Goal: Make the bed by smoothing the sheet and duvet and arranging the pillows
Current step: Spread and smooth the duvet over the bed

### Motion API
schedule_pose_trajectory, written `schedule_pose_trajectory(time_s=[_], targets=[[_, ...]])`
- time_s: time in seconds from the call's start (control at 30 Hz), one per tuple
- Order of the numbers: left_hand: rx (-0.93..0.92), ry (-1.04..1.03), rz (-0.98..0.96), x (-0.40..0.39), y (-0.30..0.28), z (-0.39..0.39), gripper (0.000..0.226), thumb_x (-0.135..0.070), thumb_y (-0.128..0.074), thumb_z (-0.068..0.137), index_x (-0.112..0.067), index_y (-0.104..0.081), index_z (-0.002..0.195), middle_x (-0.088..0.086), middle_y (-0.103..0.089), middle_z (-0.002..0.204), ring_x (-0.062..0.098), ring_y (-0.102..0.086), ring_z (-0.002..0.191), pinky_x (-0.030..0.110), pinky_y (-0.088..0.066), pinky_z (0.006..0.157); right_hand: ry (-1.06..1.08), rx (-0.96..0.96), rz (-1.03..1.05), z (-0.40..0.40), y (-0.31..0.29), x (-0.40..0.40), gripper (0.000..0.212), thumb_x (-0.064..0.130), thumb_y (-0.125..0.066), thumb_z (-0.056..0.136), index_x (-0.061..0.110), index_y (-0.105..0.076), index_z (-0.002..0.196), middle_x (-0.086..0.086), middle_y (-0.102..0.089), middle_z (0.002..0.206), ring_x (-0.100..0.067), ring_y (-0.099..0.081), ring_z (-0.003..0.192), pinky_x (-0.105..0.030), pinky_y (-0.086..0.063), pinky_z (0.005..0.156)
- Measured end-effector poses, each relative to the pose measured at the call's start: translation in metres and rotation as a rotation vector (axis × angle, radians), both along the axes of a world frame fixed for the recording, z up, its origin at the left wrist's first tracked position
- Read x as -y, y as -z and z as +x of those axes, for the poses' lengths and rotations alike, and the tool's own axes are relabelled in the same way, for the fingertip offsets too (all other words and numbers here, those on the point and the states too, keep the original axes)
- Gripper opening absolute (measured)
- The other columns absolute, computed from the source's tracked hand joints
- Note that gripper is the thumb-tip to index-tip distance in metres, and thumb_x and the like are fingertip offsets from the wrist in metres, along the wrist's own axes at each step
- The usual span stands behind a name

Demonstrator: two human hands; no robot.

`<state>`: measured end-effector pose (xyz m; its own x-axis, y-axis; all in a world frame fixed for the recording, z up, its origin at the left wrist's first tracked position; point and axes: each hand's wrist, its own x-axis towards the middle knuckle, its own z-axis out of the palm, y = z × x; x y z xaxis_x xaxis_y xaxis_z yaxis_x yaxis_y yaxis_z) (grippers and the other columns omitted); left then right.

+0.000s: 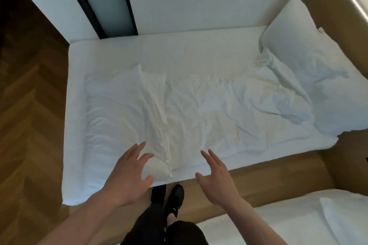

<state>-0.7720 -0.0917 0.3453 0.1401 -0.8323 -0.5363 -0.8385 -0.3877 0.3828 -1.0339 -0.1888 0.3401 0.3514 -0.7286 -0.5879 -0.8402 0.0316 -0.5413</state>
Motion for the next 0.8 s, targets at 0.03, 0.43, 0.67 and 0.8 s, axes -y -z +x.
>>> schedule_pose_trajectory(time_s=[0.03,0.43,0.67,0.8], targets=[[0.013,0.010,0.000,-0.001,-0.005,0.005,0.067,-0.053,-0.051,0.096,-0.040,-0.024,0.156,-0.013,0.009,0.169,0.013,0.008,0.156,0.029,-0.003,0.124,-0.007,-0.027,-0.015,-0.004,-0.007,-0.001,0.072,0.041,-0.061,0.098,0.045,-0.021,0.159,0.019,-0.009,0.169,-0.010,-0.011,0.156,-0.036,-0.023,0.125],[-0.003,0.093,-0.073,0.018,-0.050,0.007,0.070,-0.055,-0.052,0.097,-0.040,-0.020,0.157,-0.011,0.014,0.168,0.015,0.012,0.156,0.033,-0.003,0.126,0.165,-0.122,-0.144,-0.051,-0.070,-0.005,0.077,0.047,-0.062,0.097,0.041,-0.018,0.160,0.017,-0.009,0.169,-0.013,-0.017,0.156,-0.039,-0.029,0.123],[0.023,0.234,-0.097,0.071,-0.062,-0.049,0.070,-0.056,-0.049,0.097,-0.039,-0.020,0.158,-0.009,0.015,0.169,0.017,0.014,0.156,0.036,-0.002,0.128,0.279,-0.126,-0.162,-0.109,-0.082,0.008,0.079,0.044,-0.064,0.096,0.042,-0.017,0.160,0.015,-0.007,0.170,-0.017,-0.017,0.156,-0.044,-0.027,0.124],[0.045,0.265,-0.139,0.108,-0.064,-0.095,0.070,-0.055,-0.049,0.097,-0.037,-0.020,0.158,-0.007,0.015,0.169,0.017,0.016,0.156,0.038,0.000,0.128,0.255,-0.145,-0.163,-0.156,-0.079,0.031,0.080,0.044,-0.063,0.097,0.043,-0.015,0.161,0.016,-0.003,0.170,-0.016,-0.010,0.157,-0.045,-0.024,0.126]])
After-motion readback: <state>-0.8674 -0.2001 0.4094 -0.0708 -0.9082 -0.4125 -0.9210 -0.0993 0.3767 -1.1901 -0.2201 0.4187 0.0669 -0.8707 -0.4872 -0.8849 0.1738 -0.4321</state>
